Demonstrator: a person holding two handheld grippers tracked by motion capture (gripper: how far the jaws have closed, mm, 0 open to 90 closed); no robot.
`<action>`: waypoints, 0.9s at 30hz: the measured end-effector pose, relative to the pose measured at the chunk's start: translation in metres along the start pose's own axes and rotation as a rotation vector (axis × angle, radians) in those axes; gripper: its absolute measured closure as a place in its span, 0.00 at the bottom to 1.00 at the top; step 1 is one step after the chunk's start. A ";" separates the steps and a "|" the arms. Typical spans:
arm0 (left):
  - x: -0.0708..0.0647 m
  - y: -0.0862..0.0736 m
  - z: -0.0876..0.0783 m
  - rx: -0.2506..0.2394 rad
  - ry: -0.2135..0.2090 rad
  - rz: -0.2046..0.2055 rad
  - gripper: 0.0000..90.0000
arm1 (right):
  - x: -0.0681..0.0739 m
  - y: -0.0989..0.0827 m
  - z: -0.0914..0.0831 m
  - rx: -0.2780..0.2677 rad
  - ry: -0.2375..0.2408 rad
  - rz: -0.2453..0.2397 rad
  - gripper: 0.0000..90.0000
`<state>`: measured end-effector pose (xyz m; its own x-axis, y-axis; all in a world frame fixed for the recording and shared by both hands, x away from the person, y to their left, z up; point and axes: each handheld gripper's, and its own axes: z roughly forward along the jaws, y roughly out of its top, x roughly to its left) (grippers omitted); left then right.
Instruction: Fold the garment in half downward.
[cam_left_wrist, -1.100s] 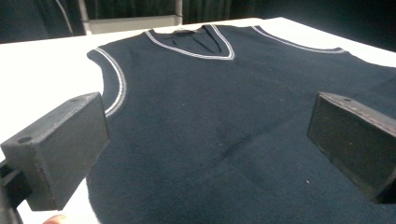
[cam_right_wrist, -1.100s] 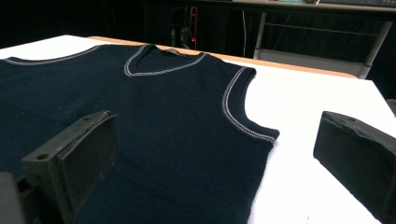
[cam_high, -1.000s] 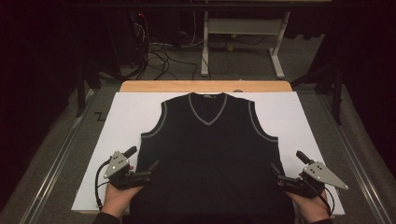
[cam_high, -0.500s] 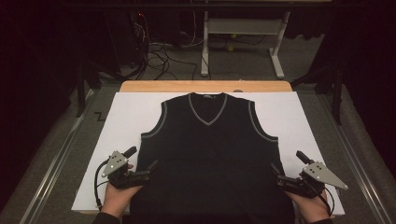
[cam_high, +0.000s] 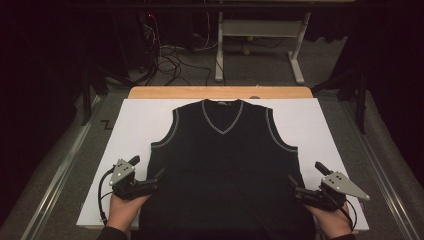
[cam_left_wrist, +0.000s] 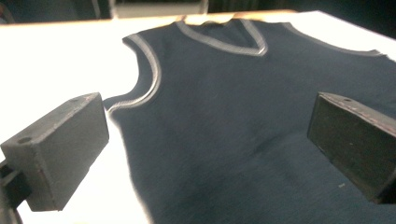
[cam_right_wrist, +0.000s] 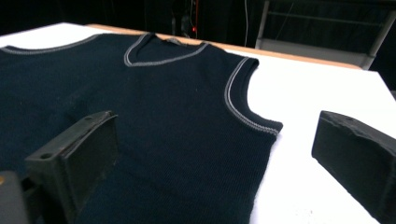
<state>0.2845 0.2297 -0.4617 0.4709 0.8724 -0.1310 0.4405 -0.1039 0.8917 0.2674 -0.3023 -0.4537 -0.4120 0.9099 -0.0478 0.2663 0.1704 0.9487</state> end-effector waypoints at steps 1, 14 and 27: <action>0.000 0.001 0.002 0.039 0.012 0.011 0.00 | 0.000 0.001 0.001 0.014 -0.005 -0.008 0.05; 0.028 0.003 0.041 0.346 0.089 -0.056 0.29 | -0.025 0.014 0.048 0.279 -0.049 0.088 0.32; 0.027 0.008 0.052 0.350 0.060 -0.003 0.54 | -0.027 0.007 0.069 0.459 -0.042 0.074 0.58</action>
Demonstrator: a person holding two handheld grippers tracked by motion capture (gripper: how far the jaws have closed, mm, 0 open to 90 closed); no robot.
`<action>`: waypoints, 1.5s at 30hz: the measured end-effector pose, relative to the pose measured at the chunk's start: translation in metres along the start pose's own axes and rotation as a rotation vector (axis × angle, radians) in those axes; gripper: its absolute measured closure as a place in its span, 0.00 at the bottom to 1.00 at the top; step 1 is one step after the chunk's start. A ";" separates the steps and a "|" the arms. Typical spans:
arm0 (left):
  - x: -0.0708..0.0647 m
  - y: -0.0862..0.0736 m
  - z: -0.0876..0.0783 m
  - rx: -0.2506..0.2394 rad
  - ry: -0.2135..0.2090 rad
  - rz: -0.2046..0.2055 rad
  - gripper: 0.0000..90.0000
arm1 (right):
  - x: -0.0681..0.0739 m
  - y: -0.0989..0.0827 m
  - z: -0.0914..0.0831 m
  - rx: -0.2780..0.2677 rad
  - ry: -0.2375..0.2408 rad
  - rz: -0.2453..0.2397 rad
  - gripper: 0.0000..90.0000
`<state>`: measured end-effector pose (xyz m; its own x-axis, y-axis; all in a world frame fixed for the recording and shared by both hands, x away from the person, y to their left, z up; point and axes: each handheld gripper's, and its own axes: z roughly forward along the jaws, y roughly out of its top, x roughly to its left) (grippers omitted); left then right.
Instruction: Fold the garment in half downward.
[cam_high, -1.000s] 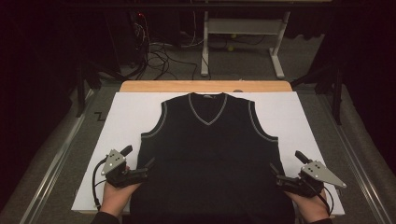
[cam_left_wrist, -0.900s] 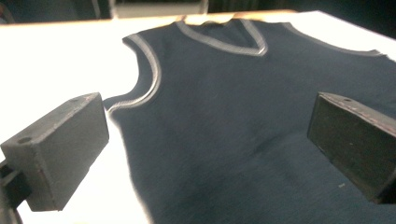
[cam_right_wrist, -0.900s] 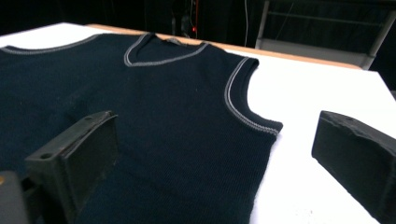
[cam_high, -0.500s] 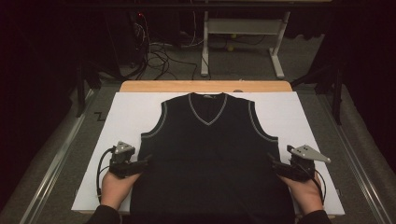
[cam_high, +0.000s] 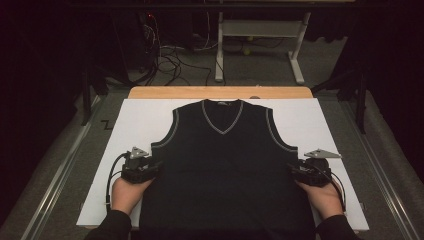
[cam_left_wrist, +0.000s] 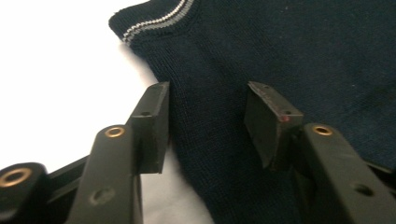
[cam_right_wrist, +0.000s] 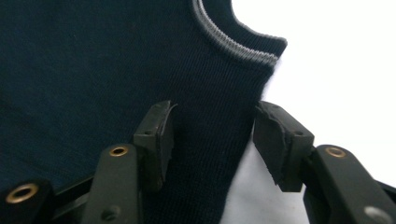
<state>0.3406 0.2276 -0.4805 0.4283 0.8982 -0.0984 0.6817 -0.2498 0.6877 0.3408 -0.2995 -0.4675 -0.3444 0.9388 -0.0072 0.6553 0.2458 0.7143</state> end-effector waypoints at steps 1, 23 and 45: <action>0.000 0.000 0.000 -0.001 -0.005 -0.002 0.55 | 0.001 0.001 0.000 0.003 0.001 0.002 0.64; -0.013 -0.027 -0.035 -0.017 -0.100 0.092 0.88 | 0.004 -0.023 -0.025 -0.051 0.094 -0.069 0.94; -0.029 -0.056 -0.064 -0.004 -0.165 0.129 0.88 | 0.017 -0.050 -0.055 -0.056 0.120 -0.153 0.94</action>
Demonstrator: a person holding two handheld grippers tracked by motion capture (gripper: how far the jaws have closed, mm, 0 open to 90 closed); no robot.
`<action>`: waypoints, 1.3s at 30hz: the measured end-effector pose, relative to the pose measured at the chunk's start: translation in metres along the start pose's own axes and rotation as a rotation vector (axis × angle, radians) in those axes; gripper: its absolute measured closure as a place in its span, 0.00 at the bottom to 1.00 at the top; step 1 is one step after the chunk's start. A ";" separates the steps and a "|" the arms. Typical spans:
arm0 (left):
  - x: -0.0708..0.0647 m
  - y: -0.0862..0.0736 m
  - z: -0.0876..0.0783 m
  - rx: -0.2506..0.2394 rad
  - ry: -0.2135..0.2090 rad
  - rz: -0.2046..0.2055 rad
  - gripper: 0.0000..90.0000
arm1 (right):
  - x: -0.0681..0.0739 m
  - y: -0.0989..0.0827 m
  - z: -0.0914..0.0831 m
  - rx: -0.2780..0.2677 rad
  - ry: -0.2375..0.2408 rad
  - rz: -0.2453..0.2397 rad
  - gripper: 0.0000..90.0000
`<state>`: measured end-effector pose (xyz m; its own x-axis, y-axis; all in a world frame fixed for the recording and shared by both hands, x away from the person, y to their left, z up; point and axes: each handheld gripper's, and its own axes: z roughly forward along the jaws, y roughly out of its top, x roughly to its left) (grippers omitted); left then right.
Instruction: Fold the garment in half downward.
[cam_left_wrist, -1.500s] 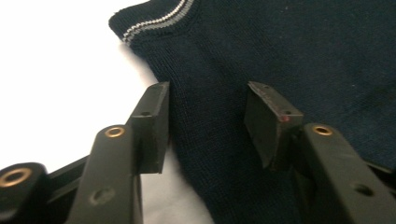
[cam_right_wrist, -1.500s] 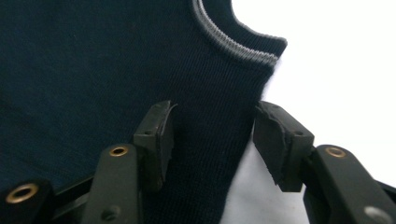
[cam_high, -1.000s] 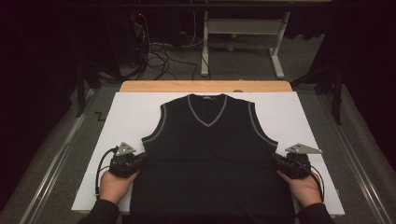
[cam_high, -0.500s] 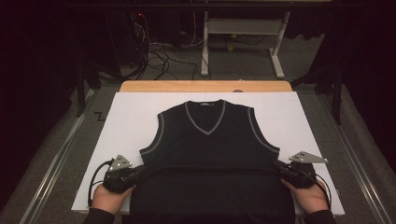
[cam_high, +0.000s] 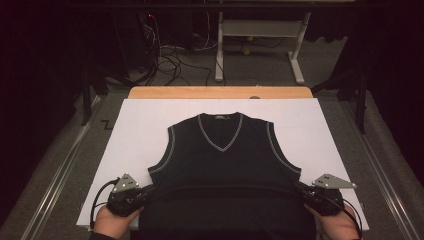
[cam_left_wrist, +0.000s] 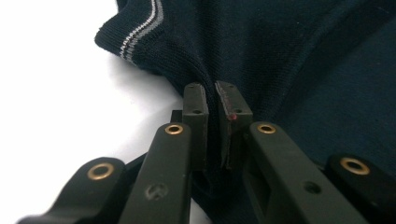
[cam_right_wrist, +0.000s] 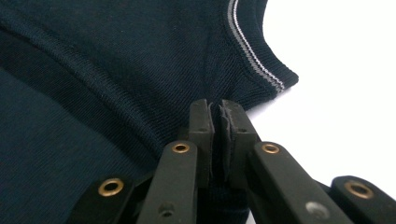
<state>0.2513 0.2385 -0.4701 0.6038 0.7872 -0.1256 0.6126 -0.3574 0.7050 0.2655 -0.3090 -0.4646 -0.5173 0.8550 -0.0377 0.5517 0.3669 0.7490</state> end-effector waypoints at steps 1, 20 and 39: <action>-0.002 -0.002 -0.002 0.001 -0.001 0.009 0.88 | 0.002 -0.002 -0.003 0.000 0.000 -0.004 0.94; -0.012 -0.018 -0.019 0.013 -0.037 0.013 0.88 | 0.016 -0.024 -0.031 -0.011 0.023 -0.035 0.94; -0.007 -0.016 -0.020 -0.074 -0.006 -0.037 0.47 | 0.010 -0.028 -0.035 -0.078 0.054 0.039 0.72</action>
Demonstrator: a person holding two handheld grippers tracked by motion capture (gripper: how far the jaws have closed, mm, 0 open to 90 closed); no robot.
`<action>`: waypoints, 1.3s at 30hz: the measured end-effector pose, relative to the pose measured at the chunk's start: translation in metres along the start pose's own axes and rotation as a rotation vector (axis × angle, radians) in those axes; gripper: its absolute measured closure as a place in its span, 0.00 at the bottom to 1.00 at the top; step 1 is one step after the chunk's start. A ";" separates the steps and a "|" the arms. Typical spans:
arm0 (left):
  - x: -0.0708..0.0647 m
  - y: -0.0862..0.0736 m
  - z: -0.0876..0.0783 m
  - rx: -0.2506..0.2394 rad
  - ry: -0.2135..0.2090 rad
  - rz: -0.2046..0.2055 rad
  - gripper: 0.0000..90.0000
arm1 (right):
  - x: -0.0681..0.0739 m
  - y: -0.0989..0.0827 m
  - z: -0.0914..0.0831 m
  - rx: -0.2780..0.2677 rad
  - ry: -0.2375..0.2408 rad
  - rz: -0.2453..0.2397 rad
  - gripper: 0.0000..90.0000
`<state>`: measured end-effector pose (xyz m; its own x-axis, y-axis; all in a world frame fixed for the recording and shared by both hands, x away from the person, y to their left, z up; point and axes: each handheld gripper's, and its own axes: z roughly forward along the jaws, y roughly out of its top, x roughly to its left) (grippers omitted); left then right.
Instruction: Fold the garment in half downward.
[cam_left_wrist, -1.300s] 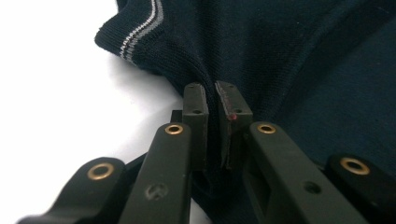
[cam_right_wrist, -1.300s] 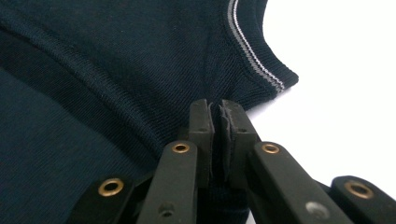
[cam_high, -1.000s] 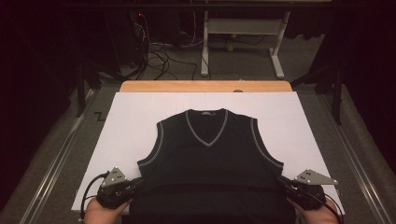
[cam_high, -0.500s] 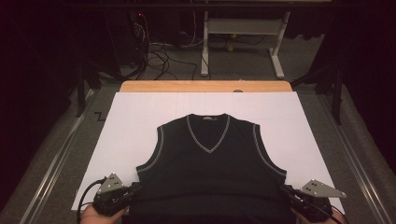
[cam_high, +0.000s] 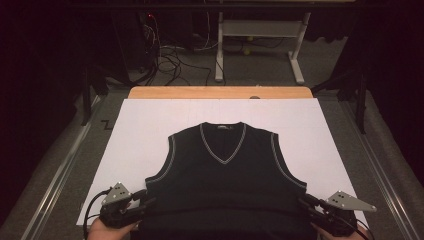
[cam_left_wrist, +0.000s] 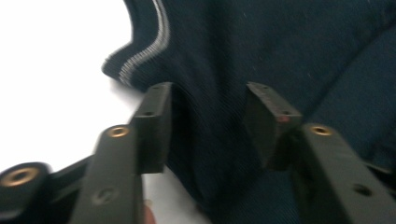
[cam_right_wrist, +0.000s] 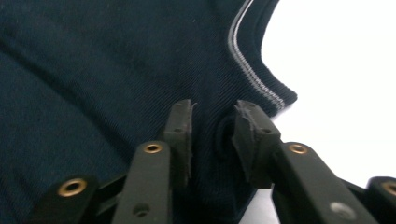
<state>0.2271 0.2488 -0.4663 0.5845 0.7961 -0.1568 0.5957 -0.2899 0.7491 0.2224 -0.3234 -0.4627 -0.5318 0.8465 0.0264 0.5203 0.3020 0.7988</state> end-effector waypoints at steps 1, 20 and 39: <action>0.002 0.001 -0.001 -0.014 0.013 -0.007 0.45 | -0.001 0.000 0.000 -0.012 -0.005 0.012 0.69; 0.031 0.054 0.009 -0.135 0.061 -0.059 0.20 | -0.019 0.038 0.024 -0.144 -0.058 0.063 0.22; 0.065 0.117 0.069 -0.132 0.017 -0.089 0.00 | -0.026 0.070 0.063 -0.136 -0.078 0.039 0.00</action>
<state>0.3726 0.2298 -0.4330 0.5227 0.8247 -0.2160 0.5662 -0.1464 0.8112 0.3150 -0.2969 -0.4450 -0.4565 0.8896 0.0169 0.4414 0.2100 0.8724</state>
